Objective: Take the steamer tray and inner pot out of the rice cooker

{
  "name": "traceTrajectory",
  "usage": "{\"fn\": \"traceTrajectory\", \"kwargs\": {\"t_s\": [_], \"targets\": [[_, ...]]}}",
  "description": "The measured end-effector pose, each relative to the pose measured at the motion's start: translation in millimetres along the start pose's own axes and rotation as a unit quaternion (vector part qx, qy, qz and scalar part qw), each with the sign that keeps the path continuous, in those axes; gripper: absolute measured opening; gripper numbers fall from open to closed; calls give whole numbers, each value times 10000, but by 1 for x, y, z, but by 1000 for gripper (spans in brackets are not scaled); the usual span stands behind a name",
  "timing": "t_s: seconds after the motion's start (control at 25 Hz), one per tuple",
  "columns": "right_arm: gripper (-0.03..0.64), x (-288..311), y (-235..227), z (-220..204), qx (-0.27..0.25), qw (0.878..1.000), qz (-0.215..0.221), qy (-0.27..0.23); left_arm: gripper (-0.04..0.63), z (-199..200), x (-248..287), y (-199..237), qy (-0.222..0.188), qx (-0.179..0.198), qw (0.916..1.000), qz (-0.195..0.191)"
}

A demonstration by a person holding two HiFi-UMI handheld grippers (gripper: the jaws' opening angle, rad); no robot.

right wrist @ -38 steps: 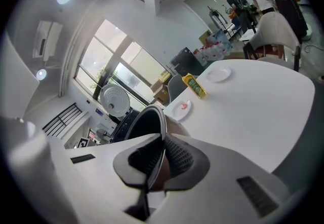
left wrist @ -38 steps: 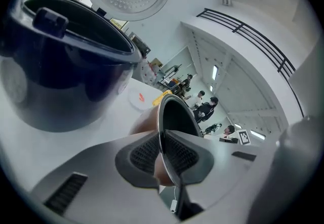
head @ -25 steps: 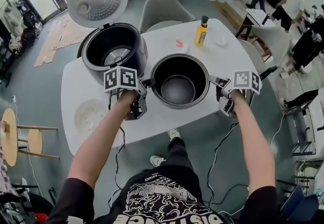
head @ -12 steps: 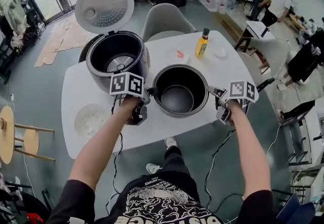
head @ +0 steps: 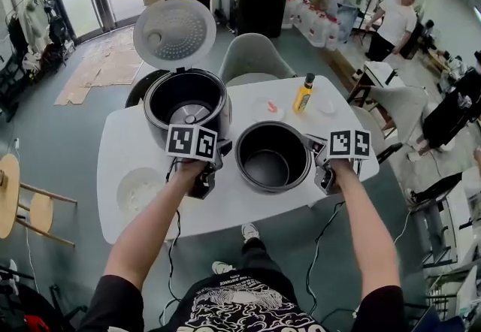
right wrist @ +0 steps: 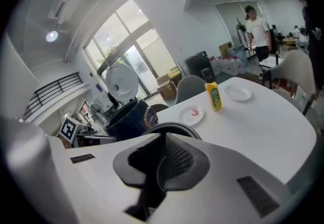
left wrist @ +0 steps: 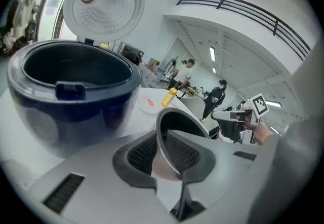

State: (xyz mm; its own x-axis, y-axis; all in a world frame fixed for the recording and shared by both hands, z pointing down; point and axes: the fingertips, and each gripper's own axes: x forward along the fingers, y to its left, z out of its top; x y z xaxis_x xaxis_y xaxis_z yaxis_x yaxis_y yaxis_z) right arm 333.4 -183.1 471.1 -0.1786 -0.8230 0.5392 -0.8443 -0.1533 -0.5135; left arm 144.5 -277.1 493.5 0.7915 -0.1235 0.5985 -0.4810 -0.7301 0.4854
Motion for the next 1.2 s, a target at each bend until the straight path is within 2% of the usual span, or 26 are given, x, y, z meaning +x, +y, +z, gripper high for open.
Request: {"fn": "traceTrajectory", "kwargs": {"t_s": [0.12,0.28,0.56,0.72,0.88,1.08,1.2], "targets": [[40,12,36,16,-588,9981,155,20,67,15,-17,-3,-296,180,9993,107],[40,30,91,36,-1114,9927,465,-2,58,38,-54,2,-732,382,9959,358],[37,64,184,46,-1995,9761,857,-107,49,59,-138,36,-1470,614,9824,979],[14,74,228,49,-2286,9689,895,-308,44,65,-187,58,-1916,618,9685,1467],[14,76,271,50,-2425,9612,1144,-642,41,66,-231,72,-2338,651,9509,1918],[14,75,289,48,-2652,9495,1263,-1108,24,61,-266,81,-2731,929,9246,2487],[14,69,295,49,-2862,9404,1164,-1420,18,58,-281,82,-2915,1047,9136,2635]]}}
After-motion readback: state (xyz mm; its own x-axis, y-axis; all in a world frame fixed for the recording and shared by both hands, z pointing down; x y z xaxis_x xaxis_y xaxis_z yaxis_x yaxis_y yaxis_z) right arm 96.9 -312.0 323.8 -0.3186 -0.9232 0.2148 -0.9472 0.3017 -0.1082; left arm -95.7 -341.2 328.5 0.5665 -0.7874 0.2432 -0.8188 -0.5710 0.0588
